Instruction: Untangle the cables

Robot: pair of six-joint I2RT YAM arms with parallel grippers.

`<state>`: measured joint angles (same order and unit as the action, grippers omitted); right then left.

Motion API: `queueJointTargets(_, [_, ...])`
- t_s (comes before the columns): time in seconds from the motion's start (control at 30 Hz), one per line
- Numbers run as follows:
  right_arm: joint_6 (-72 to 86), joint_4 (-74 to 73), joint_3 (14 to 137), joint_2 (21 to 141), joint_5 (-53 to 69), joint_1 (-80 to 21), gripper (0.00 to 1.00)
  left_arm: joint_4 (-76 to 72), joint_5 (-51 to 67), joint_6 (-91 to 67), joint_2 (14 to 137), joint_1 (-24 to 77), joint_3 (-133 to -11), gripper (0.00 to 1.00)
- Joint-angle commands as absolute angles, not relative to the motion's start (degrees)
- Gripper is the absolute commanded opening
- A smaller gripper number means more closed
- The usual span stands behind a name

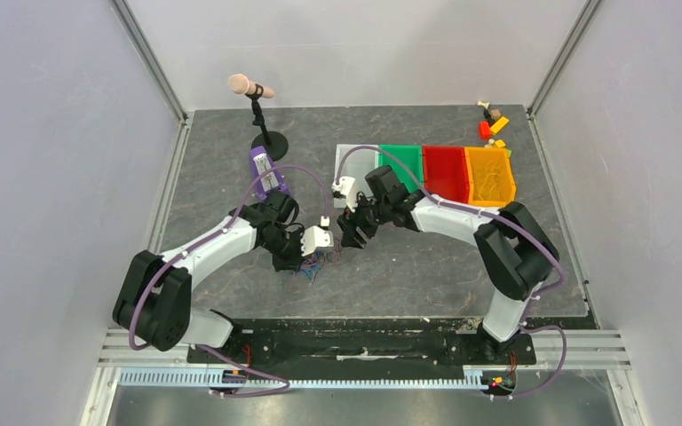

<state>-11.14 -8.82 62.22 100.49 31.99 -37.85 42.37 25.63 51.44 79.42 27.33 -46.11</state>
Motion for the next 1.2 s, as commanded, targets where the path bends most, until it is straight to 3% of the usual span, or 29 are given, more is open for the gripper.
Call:
queueJointTargets(0.0, [-8.8,-3.5,64.4,103.6,24.2,-38.5,0.62,40.5,25.8,54.9,77.6,27.1,-46.0,0.15])
queueJointTargets(0.07, [-9.0,-3.6,63.9,104.3,22.2,-38.4,0.45,40.3,24.7,55.1,77.4,27.1,-45.7,0.15])
queueJointTargets(0.17, [-9.7,-6.0,62.5,101.7,21.4,-38.3,0.06,40.6,23.5,55.9,76.7,26.4,-45.1,0.14])
queueJointTargets(0.2, [-10.0,-6.8,61.5,99.8,21.5,-38.1,0.0,40.8,23.4,56.4,76.5,26.0,-44.8,0.13])
queueJointTargets(0.6, [-14.1,-19.4,60.4,71.8,23.9,-21.0,0.0,40.1,19.6,63.4,75.8,19.2,-39.9,0.02])
queueJointTargets(0.87, [-14.8,-24.3,74.1,67.0,28.5,-5.1,0.0,39.0,18.1,65.1,76.5,17.8,-38.7,0.02])
queueJointTargets(1.17, [-9.8,-20.1,90.5,68.9,32.8,9.5,0.0,38.1,17.8,67.1,76.8,15.8,-36.7,0.02])
